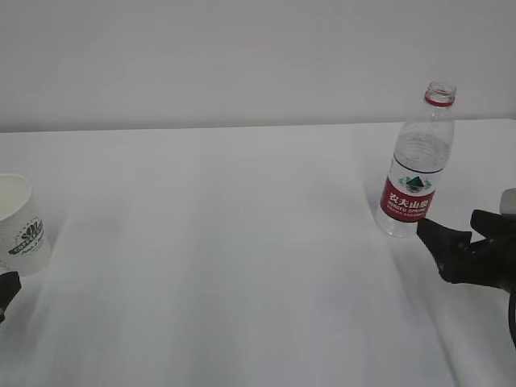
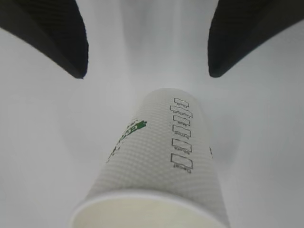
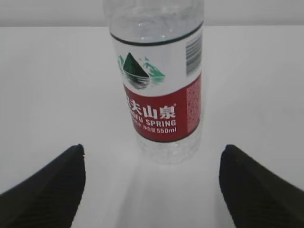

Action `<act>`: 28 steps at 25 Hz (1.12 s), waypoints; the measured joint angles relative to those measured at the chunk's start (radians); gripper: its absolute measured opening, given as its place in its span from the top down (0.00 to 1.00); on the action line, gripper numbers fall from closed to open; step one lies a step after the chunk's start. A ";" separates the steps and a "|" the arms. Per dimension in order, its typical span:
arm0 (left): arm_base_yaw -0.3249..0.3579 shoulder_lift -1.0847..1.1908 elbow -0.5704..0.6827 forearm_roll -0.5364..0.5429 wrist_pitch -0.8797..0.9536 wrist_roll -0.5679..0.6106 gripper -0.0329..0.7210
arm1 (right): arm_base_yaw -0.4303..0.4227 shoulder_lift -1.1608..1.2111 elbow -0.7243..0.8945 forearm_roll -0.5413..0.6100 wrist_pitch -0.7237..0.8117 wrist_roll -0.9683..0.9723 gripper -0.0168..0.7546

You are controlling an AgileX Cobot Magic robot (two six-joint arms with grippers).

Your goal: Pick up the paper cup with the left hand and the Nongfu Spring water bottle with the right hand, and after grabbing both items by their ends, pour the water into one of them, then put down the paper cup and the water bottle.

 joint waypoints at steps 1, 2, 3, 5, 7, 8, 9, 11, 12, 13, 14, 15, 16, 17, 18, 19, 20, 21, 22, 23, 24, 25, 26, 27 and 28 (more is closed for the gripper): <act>0.000 0.000 0.000 0.000 0.000 0.000 0.20 | 0.000 0.000 -0.009 0.000 0.000 0.000 0.10; 0.000 0.000 0.000 0.000 0.000 0.000 0.20 | 0.000 0.000 -0.017 -0.002 0.000 0.002 0.10; 0.000 0.000 0.000 0.000 0.000 0.000 0.20 | 0.000 0.000 -0.024 -0.002 0.000 0.002 0.10; 0.000 0.000 0.000 0.000 0.000 0.000 0.20 | 0.000 0.000 -0.035 -0.002 0.000 0.002 0.10; 0.000 0.000 0.000 0.000 0.000 0.000 0.20 | 0.000 0.002 -0.041 -0.002 -0.002 0.002 0.10; 0.000 0.000 0.000 0.000 0.000 0.000 0.20 | 0.000 0.008 -0.045 -0.002 -0.002 0.002 0.10; 0.000 0.000 0.000 0.000 0.000 0.000 0.20 | 0.000 0.013 -0.049 -0.002 -0.002 0.002 0.10; 0.000 0.000 0.000 0.000 0.000 0.000 0.20 | 0.000 0.037 -0.065 -0.002 -0.002 0.002 0.10; 0.000 0.000 0.000 0.000 0.000 0.000 0.20 | 0.000 0.049 -0.074 -0.002 -0.002 0.002 0.10; 0.000 0.000 0.000 0.000 0.000 0.000 0.20 | 0.000 0.062 -0.080 -0.002 -0.002 0.002 0.10; 0.000 0.000 0.000 0.000 0.000 0.000 0.20 | 0.000 0.074 -0.089 -0.002 -0.002 0.002 0.10; 0.000 0.000 0.000 0.000 0.000 0.000 0.21 | 0.000 0.085 -0.096 -0.002 -0.002 0.002 0.10; 0.000 0.000 0.000 0.000 0.000 0.000 0.21 | 0.000 0.092 -0.105 -0.002 -0.002 0.002 0.10; 0.000 0.000 0.000 0.000 0.000 0.000 0.21 | 0.000 0.097 -0.114 -0.002 -0.002 0.002 0.10; 0.000 0.000 0.000 0.000 0.000 0.000 0.21 | 0.000 0.101 -0.121 -0.002 -0.002 0.002 0.10; 0.000 0.000 0.000 0.000 0.000 0.000 0.21 | 0.000 0.104 -0.129 -0.002 -0.002 0.002 0.10; 0.000 0.000 0.000 0.000 0.000 0.000 0.21 | 0.000 0.104 -0.134 -0.002 -0.002 0.002 0.10; 0.000 0.000 0.000 0.000 0.000 0.000 0.22 | 0.000 0.107 -0.141 -0.002 -0.002 0.002 0.10; 0.000 0.000 0.000 0.000 0.000 0.000 0.22 | 0.000 0.107 -0.147 -0.002 -0.002 0.002 0.10; 0.000 0.000 0.000 0.000 0.000 0.000 0.22 | 0.000 0.107 -0.153 -0.002 -0.002 0.002 0.10; 0.000 0.000 0.000 0.000 0.000 0.000 0.22 | 0.000 0.107 -0.158 -0.002 -0.002 0.002 0.10; 0.000 0.000 0.000 0.000 0.000 0.000 0.22 | 0.000 0.111 -0.162 -0.002 -0.002 0.002 0.10; 0.000 0.000 0.000 0.000 0.000 0.000 0.22 | 0.000 0.114 -0.166 -0.002 -0.002 0.002 0.10; 0.000 0.000 0.000 0.000 0.000 0.000 0.22 | 0.000 0.119 -0.168 -0.002 -0.002 0.002 0.10; 0.000 0.000 0.000 0.000 0.000 0.000 0.22 | 0.000 0.126 -0.175 -0.002 -0.002 0.002 0.10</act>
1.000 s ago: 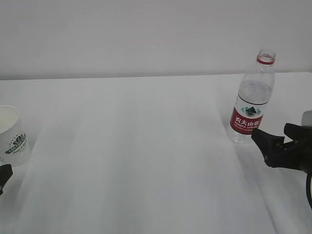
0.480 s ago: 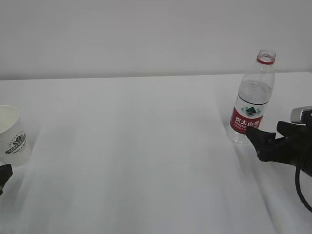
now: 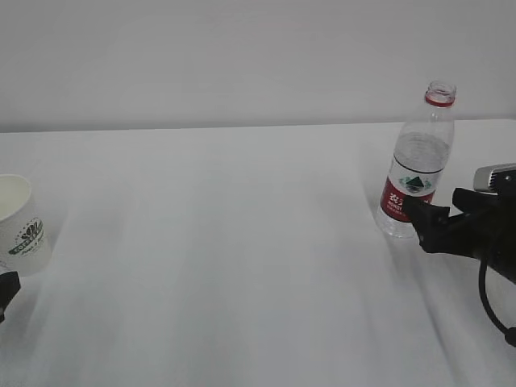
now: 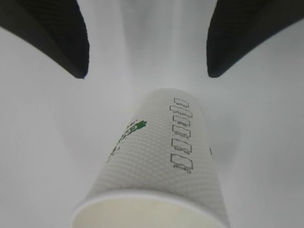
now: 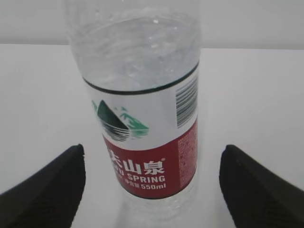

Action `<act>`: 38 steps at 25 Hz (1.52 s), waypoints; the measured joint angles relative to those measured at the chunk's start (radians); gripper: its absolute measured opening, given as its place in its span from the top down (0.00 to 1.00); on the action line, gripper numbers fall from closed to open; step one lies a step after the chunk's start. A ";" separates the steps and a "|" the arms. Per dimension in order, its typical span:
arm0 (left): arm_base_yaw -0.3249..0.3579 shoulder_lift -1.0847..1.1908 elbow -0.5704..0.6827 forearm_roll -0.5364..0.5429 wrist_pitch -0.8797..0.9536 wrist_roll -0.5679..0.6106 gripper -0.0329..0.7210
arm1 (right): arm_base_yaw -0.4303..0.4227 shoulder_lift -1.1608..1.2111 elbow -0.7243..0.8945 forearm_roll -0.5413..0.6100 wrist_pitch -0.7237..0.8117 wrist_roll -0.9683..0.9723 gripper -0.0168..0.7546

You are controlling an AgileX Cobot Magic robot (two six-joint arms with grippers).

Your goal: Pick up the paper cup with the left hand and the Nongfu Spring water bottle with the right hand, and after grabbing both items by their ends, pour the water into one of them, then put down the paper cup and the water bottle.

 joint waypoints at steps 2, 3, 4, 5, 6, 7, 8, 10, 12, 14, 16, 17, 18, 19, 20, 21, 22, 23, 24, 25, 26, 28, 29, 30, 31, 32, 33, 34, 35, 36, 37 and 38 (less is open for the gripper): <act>0.000 0.000 0.000 0.000 0.000 0.000 0.22 | 0.000 0.010 -0.006 0.000 0.000 0.001 0.11; 0.000 0.000 0.000 0.000 0.000 0.000 0.23 | 0.000 0.015 -0.013 0.000 0.000 0.001 0.11; 0.000 0.000 0.000 0.000 0.000 0.000 0.23 | 0.000 0.020 -0.017 0.000 0.000 0.001 0.11; 0.000 0.000 0.000 0.000 0.000 0.000 0.23 | 0.000 0.021 -0.023 0.000 0.000 0.001 0.11; 0.000 0.000 0.000 0.000 0.000 0.000 0.24 | 0.000 0.022 -0.028 0.000 0.002 0.001 0.11; 0.000 0.000 0.000 0.000 0.000 0.000 0.24 | 0.000 0.022 -0.035 0.000 0.002 0.001 0.11; 0.000 0.000 0.000 0.000 0.000 0.000 0.24 | 0.000 0.022 -0.041 0.000 0.002 0.001 0.11; 0.000 0.000 0.000 0.000 0.000 0.000 0.24 | 0.000 0.022 -0.049 0.000 0.002 0.002 0.11; 0.000 0.000 0.000 0.000 0.000 0.000 0.24 | 0.000 0.022 -0.053 -0.001 0.002 0.002 0.11; 0.000 0.000 0.000 0.000 0.000 0.000 0.24 | 0.000 0.022 -0.059 -0.007 0.002 0.002 0.11; 0.000 0.000 0.000 0.000 0.000 0.000 0.24 | 0.000 0.022 -0.066 -0.016 0.002 0.002 0.11; 0.000 0.000 0.000 0.000 0.000 0.000 0.24 | 0.000 0.022 -0.071 -0.021 0.002 0.002 0.11; 0.000 0.000 0.000 0.000 0.000 0.000 0.24 | 0.000 0.024 -0.076 -0.025 0.002 0.002 0.11; 0.000 0.000 0.000 0.000 0.000 0.000 0.24 | 0.000 0.024 -0.080 -0.030 0.002 0.002 0.11; 0.000 0.000 0.000 0.000 0.000 0.000 0.24 | 0.000 0.024 -0.084 -0.033 0.002 0.000 0.11; 0.000 0.000 0.000 0.000 0.000 0.000 0.24 | 0.000 0.024 -0.087 -0.035 0.005 0.000 0.11; 0.000 0.000 0.000 0.000 0.000 0.000 0.24 | 0.000 0.024 -0.091 -0.039 0.017 -0.001 0.11; 0.000 0.000 0.000 0.000 0.000 0.000 0.24 | 0.000 0.024 -0.094 -0.040 0.022 -0.008 0.11; 0.000 0.000 0.000 0.000 0.000 0.000 0.24 | 0.000 0.028 -0.098 -0.042 0.024 -0.017 0.11; 0.000 0.000 0.000 0.000 0.000 0.000 0.24 | 0.000 0.036 -0.105 -0.044 0.024 -0.022 0.11; 0.000 0.000 0.000 0.000 0.000 0.000 0.24 | 0.000 0.042 -0.114 -0.044 0.026 -0.027 0.11; 0.000 0.000 0.000 0.000 0.000 0.000 0.24 | 0.000 0.062 -0.125 -0.044 0.026 -0.029 0.11; 0.000 0.000 0.000 0.000 0.000 0.000 0.24 | 0.000 0.070 -0.130 -0.044 0.026 -0.030 0.11; 0.000 0.000 0.000 0.000 0.000 0.000 0.24 | 0.000 0.079 -0.136 -0.044 0.026 -0.030 0.11; 0.000 0.000 0.000 0.000 0.000 0.000 0.24 | 0.000 0.089 -0.143 -0.046 0.026 -0.030 0.11; 0.000 0.000 0.000 0.000 0.000 0.000 0.24 | 0.000 0.097 -0.150 -0.046 0.026 -0.030 0.12; 0.000 0.000 0.000 0.000 0.000 0.000 0.24 | 0.000 0.103 -0.157 -0.048 0.026 -0.030 0.12; 0.000 0.000 0.000 0.000 0.000 0.000 0.24 | 0.000 0.112 -0.161 -0.048 0.026 -0.030 0.12; 0.000 0.000 0.000 0.000 0.000 0.000 0.24 | 0.000 0.119 -0.168 -0.051 0.026 -0.030 0.12; 0.000 0.000 0.000 0.000 0.000 0.000 0.24 | 0.000 0.123 -0.174 -0.053 0.026 -0.030 0.12; 0.000 0.000 0.000 0.000 0.000 0.000 0.24 | 0.000 0.128 -0.181 -0.055 0.026 -0.030 0.12; 0.000 0.000 0.000 0.000 0.000 0.000 0.24 | 0.000 0.132 -0.189 -0.058 0.024 -0.030 0.12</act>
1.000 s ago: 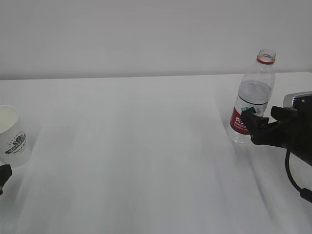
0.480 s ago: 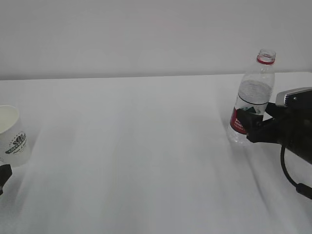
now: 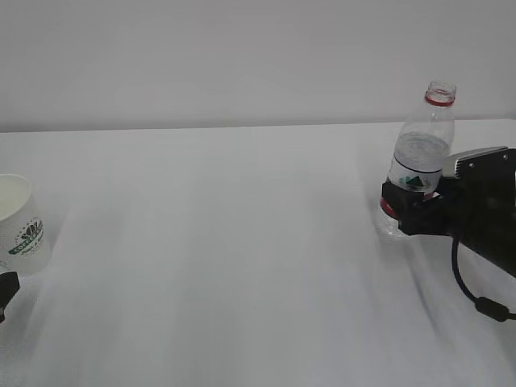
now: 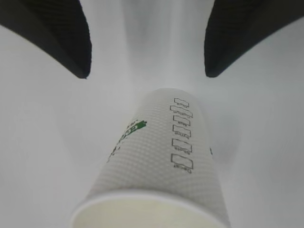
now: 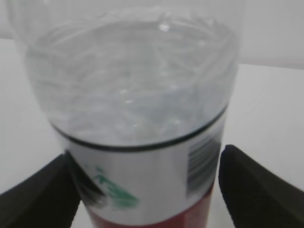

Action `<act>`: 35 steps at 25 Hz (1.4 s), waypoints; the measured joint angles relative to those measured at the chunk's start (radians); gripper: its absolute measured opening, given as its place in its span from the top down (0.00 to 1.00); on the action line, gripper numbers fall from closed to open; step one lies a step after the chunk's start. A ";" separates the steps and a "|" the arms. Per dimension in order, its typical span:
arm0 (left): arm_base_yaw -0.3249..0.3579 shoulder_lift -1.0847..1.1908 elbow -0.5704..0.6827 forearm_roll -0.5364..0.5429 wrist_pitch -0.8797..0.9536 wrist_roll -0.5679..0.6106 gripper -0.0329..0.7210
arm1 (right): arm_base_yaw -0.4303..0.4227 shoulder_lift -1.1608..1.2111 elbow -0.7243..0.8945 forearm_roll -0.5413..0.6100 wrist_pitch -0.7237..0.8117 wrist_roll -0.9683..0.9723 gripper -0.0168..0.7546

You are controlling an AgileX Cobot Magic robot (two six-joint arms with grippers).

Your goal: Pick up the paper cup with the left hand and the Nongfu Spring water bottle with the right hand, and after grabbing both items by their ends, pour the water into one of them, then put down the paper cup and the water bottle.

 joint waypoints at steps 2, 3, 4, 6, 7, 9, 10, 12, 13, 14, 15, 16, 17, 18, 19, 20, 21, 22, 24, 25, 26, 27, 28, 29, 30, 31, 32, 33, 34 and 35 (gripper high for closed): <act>0.000 0.000 0.000 0.000 0.000 0.000 0.25 | 0.000 0.010 -0.010 -0.001 0.000 0.000 0.12; 0.000 0.000 0.000 0.000 0.000 0.000 0.25 | 0.000 0.014 -0.014 -0.002 0.000 0.000 0.12; 0.000 0.000 0.000 0.000 0.000 0.000 0.25 | 0.000 0.017 -0.016 -0.004 0.000 0.000 0.12; 0.000 0.000 0.000 0.000 0.000 0.000 0.25 | 0.000 0.023 -0.025 -0.006 0.000 0.000 0.12; 0.000 0.000 0.000 0.000 0.000 0.000 0.25 | 0.000 0.025 -0.025 -0.006 0.000 -0.001 0.12; 0.000 0.000 0.000 0.000 0.000 0.000 0.25 | 0.000 0.027 -0.035 -0.007 0.000 -0.001 0.12; 0.000 0.000 0.000 0.000 0.000 0.000 0.25 | 0.000 0.027 -0.038 -0.007 0.000 -0.001 0.12; 0.000 0.000 0.000 0.000 0.000 0.000 0.25 | 0.000 0.027 -0.045 -0.008 0.000 -0.002 0.12; 0.000 0.000 0.000 0.000 0.000 0.000 0.25 | 0.000 0.027 -0.050 -0.008 0.004 -0.002 0.12; 0.000 0.000 0.000 0.000 0.000 0.000 0.25 | 0.000 0.027 -0.052 -0.008 0.009 -0.002 0.12; 0.000 0.000 0.000 0.000 0.000 0.000 0.25 | 0.000 0.027 -0.056 -0.008 0.011 -0.002 0.12; 0.000 0.000 0.000 0.000 0.000 0.000 0.25 | 0.000 0.027 -0.059 -0.008 0.013 -0.002 0.12; 0.000 0.000 0.000 0.002 0.000 0.000 0.25 | 0.000 0.027 -0.059 -0.008 0.014 -0.002 0.12; 0.000 0.000 0.000 0.002 0.000 0.000 0.25 | 0.000 0.027 -0.061 -0.008 0.014 -0.002 0.12; 0.000 0.000 0.000 0.002 0.000 0.000 0.25 | 0.000 0.027 -0.061 -0.008 0.014 -0.002 0.12; 0.000 0.000 0.000 0.002 0.000 0.000 0.25 | 0.000 0.030 -0.061 -0.008 0.014 -0.002 0.12; 0.000 0.000 0.000 0.002 0.000 0.000 0.25 | 0.000 0.033 -0.063 -0.008 0.014 -0.002 0.13; 0.000 0.000 0.000 0.002 0.000 0.000 0.25 | 0.000 0.038 -0.064 -0.008 0.014 -0.002 0.13; 0.000 0.000 0.000 0.002 0.000 0.000 0.25 | 0.000 0.050 -0.064 -0.008 0.014 -0.002 0.14; 0.000 0.000 0.000 0.002 0.000 0.000 0.25 | 0.000 0.054 -0.064 -0.008 0.014 -0.002 0.14; 0.000 0.000 0.000 0.002 0.000 0.000 0.25 | 0.000 0.055 -0.064 -0.008 0.014 -0.002 0.15; 0.000 0.000 0.000 0.002 0.000 0.000 0.25 | 0.000 0.055 -0.064 -0.008 0.014 -0.002 0.16; 0.000 0.000 0.000 0.002 0.000 0.000 0.25 | 0.000 0.055 -0.064 -0.008 0.013 -0.002 0.17; 0.000 0.000 0.000 0.004 0.000 0.000 0.25 | 0.000 0.056 -0.064 -0.008 0.011 -0.002 0.19; 0.000 0.000 0.000 0.004 0.000 0.000 0.26 | 0.000 0.056 -0.064 -0.008 0.011 -0.002 0.20; 0.000 0.000 0.000 0.004 0.000 0.000 0.26 | 0.000 0.056 -0.064 -0.008 0.011 -0.002 0.21; 0.000 0.000 0.000 0.004 0.000 0.000 0.26 | 0.000 0.056 -0.064 -0.008 0.010 -0.002 0.23; 0.000 0.000 0.000 0.004 0.000 0.000 0.26 | 0.000 0.056 -0.064 -0.008 0.010 -0.002 0.24; 0.000 0.000 0.000 0.004 0.000 0.000 0.26 | 0.000 0.056 -0.064 -0.008 0.008 -0.002 0.25; 0.000 0.000 0.000 0.004 0.000 0.000 0.26 | 0.000 0.056 -0.064 -0.007 0.008 -0.002 0.26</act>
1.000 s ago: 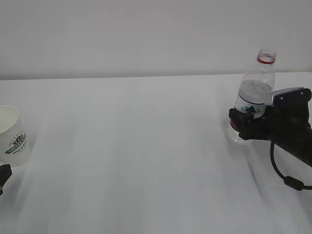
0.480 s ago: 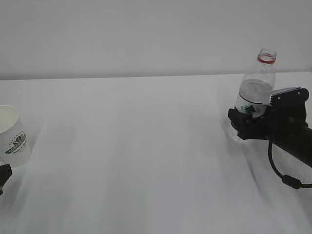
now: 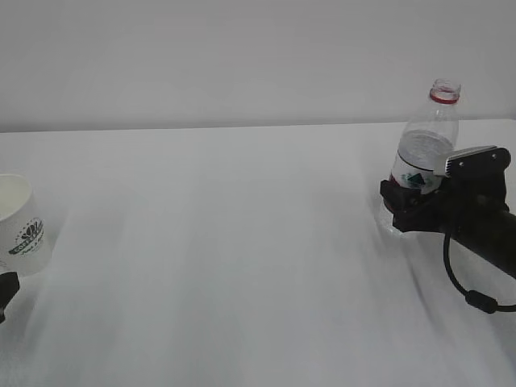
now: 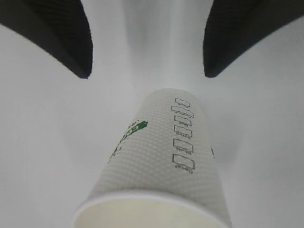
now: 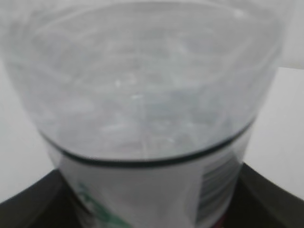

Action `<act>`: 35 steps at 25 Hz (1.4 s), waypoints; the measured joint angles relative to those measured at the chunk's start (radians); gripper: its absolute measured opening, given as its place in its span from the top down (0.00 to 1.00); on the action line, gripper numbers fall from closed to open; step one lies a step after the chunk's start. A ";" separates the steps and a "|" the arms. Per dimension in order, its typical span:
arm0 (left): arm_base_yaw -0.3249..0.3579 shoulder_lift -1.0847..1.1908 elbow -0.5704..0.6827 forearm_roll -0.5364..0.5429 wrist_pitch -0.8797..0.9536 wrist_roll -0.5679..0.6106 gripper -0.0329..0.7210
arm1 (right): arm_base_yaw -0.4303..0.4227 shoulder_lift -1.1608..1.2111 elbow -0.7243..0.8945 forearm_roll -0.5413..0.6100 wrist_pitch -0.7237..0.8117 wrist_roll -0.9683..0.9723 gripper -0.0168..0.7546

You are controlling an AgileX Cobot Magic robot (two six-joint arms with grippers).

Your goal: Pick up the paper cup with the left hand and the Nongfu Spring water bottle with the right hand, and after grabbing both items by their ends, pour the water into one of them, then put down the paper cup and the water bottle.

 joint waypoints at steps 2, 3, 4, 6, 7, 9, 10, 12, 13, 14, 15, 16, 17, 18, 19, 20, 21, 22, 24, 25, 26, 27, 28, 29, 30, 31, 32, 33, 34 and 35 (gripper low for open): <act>0.000 0.000 0.000 0.000 0.000 0.000 0.26 | 0.000 0.000 0.000 0.000 0.000 0.000 0.29; 0.000 0.000 0.000 0.000 0.000 0.000 0.26 | 0.000 0.000 0.000 0.000 0.000 0.000 0.30; 0.000 0.000 0.000 0.000 0.000 0.000 0.26 | 0.000 0.000 0.000 0.000 0.000 0.000 0.31; 0.000 0.000 0.000 0.002 0.000 0.000 0.26 | 0.000 0.000 0.000 0.000 -0.002 0.000 0.33; 0.000 0.000 0.000 0.002 0.000 0.000 0.26 | 0.000 0.002 0.000 0.000 -0.003 0.000 0.34; 0.000 0.000 0.000 0.002 0.000 0.000 0.26 | 0.000 0.002 0.000 0.000 -0.007 0.000 0.36; 0.000 0.000 0.000 0.002 0.000 0.000 0.26 | 0.000 0.002 0.000 0.000 -0.007 0.000 0.36; 0.000 0.000 0.000 0.003 0.000 0.000 0.26 | 0.000 0.002 0.000 0.000 -0.007 0.000 0.36; 0.000 0.000 0.000 0.003 0.000 0.000 0.26 | 0.000 0.002 0.000 0.000 -0.007 0.000 0.36; 0.000 0.000 0.000 0.003 0.000 0.000 0.26 | 0.000 0.002 0.000 0.000 -0.007 0.000 0.36; 0.000 0.000 0.000 0.003 0.000 0.000 0.26 | 0.000 0.002 0.000 -0.002 -0.007 0.000 0.36; 0.000 0.000 0.000 0.003 0.000 0.000 0.26 | 0.000 0.002 0.000 -0.004 -0.007 0.000 0.36; 0.000 0.000 0.000 0.003 0.000 0.000 0.26 | 0.000 0.002 0.000 -0.008 -0.007 -0.002 0.36; 0.000 0.000 0.000 0.003 0.000 0.000 0.26 | 0.000 0.002 0.000 -0.012 -0.007 -0.002 0.36; 0.000 0.000 0.000 0.003 0.000 0.000 0.26 | 0.000 0.000 0.000 -0.015 -0.005 -0.002 0.36; 0.000 0.000 0.000 0.003 0.000 0.000 0.26 | 0.000 -0.004 0.000 -0.017 0.000 -0.002 0.36; 0.000 0.000 0.000 0.003 0.000 0.000 0.26 | 0.000 -0.014 0.002 -0.021 0.009 -0.002 0.36; 0.000 0.000 0.000 0.004 0.000 0.000 0.26 | 0.000 -0.024 0.004 -0.025 0.025 -0.004 0.36; 0.000 0.000 0.000 0.008 0.000 0.000 0.26 | 0.000 -0.057 0.006 -0.032 0.056 -0.006 0.36; 0.000 0.000 0.000 0.010 0.000 0.001 0.26 | 0.000 -0.072 0.006 -0.036 0.066 -0.006 0.36; 0.000 0.000 0.000 0.013 0.000 0.005 0.26 | 0.000 -0.091 0.007 -0.038 0.073 -0.006 0.36; 0.000 0.000 0.000 0.013 0.000 0.010 0.26 | 0.000 -0.109 0.007 -0.040 0.083 -0.007 0.36; 0.000 0.000 0.000 0.015 0.000 0.012 0.26 | 0.000 -0.125 0.007 -0.040 0.088 -0.007 0.36; 0.000 0.000 0.000 0.017 0.000 0.016 0.26 | 0.000 -0.135 0.007 -0.040 0.089 -0.007 0.36; 0.000 0.000 0.000 0.022 0.000 0.022 0.26 | 0.000 -0.143 0.007 -0.040 0.089 -0.010 0.36; 0.000 0.000 0.000 0.023 0.000 0.031 0.26 | 0.000 -0.150 0.007 -0.040 0.089 -0.010 0.36; 0.000 0.000 0.000 0.023 0.000 0.036 0.26 | 0.000 -0.155 0.007 -0.042 0.092 -0.010 0.36; 0.000 0.000 0.000 0.023 0.000 0.041 0.26 | 0.000 -0.157 0.007 -0.044 0.094 -0.010 0.36; 0.000 0.000 0.000 0.024 0.000 0.045 0.26 | 0.000 -0.158 0.007 -0.046 0.096 -0.010 0.36; 0.000 0.000 0.000 0.025 0.000 0.047 0.26 | 0.000 -0.158 0.007 -0.048 0.100 -0.010 0.36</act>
